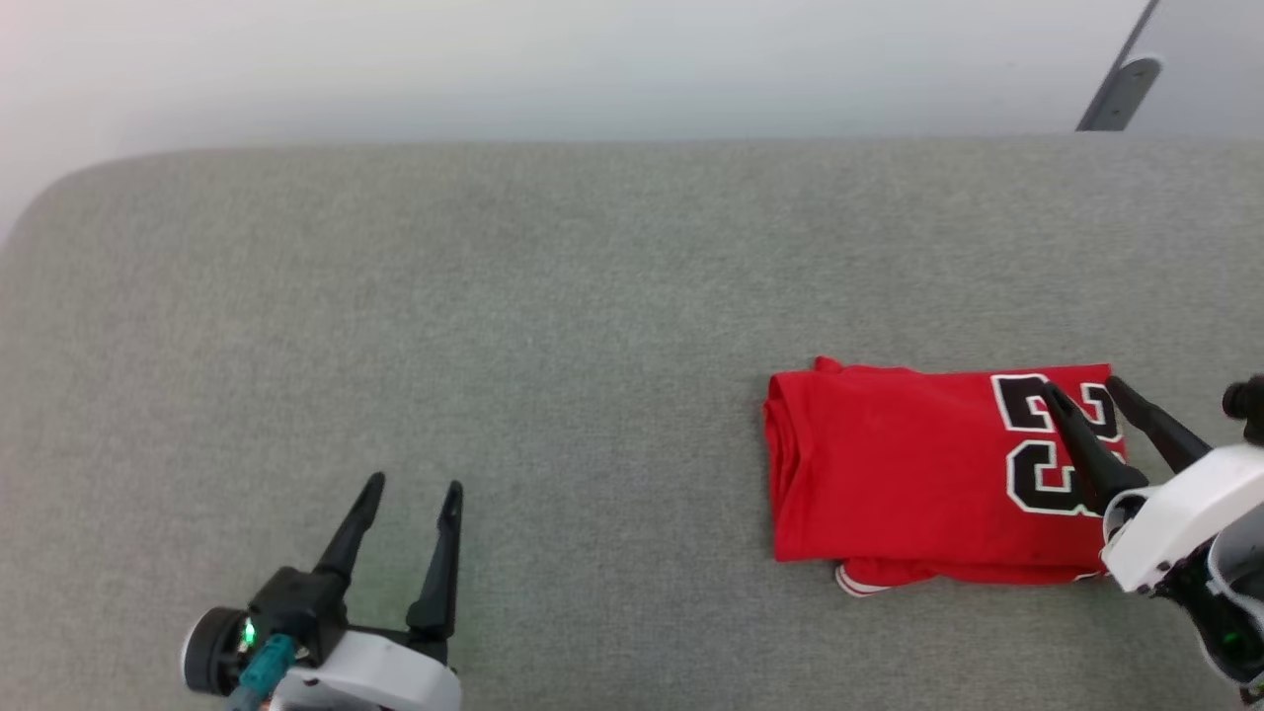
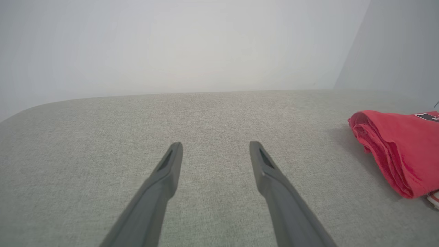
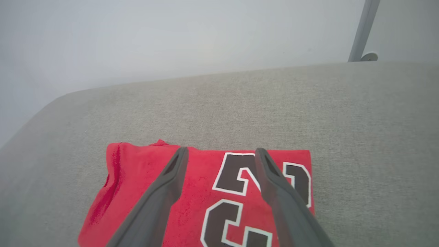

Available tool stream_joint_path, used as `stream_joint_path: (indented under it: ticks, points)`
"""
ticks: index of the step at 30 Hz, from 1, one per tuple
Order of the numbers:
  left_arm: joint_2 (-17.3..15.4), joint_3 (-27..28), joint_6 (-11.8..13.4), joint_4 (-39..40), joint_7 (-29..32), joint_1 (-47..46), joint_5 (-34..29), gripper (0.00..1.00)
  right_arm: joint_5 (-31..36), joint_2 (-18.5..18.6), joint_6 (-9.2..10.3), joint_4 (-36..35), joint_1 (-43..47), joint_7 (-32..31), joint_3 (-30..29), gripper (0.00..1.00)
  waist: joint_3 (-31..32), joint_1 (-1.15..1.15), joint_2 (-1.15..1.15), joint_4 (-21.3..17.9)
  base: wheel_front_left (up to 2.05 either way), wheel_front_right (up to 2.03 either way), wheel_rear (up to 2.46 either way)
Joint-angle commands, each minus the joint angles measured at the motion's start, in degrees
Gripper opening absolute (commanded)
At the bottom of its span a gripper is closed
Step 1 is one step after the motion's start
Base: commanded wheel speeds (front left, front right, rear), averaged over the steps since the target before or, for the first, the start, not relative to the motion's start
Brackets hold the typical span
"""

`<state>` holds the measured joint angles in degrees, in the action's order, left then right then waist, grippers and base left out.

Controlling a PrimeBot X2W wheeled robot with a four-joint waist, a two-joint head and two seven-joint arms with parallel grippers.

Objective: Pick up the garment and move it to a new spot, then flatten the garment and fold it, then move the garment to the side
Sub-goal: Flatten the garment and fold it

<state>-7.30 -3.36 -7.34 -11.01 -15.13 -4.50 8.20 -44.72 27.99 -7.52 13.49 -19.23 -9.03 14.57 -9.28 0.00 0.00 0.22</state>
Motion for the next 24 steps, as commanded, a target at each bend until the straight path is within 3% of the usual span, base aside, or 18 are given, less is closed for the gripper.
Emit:
stream_joint_path:
  ticks: [1, 6, 9, 14, 24]
  points:
    - [-0.2, 0.6, -0.2, -0.5, 0.0, 0.4, 0.6, 1.0, 1.7, 0.2, 0.07, 1.9, -0.6, 4.3, 1.2, 1.0, 2.0, 0.0, 0.0, -1.8, 0.0, 0.0, 0.0]
    - [0.0, 2.1, -0.2, -1.5, 0.0, 1.7, 0.5, 1.0, 6.1, 0.3, 0.07, 7.3, -1.1, 18.1, 6.2, 1.0, 4.4, 0.0, 0.0, -2.5, 0.0, 0.0, 0.0]
    - [-0.2, 3.3, -0.2, -1.3, 0.0, 2.7, 0.4, 1.0, 9.0, -0.6, 0.07, 9.7, -1.1, 22.6, 7.1, 1.0, 5.7, 0.0, 0.0, -2.5, 0.0, 0.0, 0.0]
    - [-0.4, 4.6, -0.2, -0.1, 0.0, 4.5, -0.1, 1.0, 11.9, -2.6, 0.08, 9.5, 0.9, 24.1, 3.9, 1.0, 7.6, 0.0, 0.0, -2.0, 0.0, 0.0, 0.0]
    - [-0.4, 5.9, -0.2, 4.4, 0.0, 9.4, -1.2, 1.0, 15.4, -5.5, 0.07, -0.5, 10.4, 24.2, -5.1, 1.0, 9.2, 0.0, 0.0, -0.2, 0.0, 0.0, 0.0]
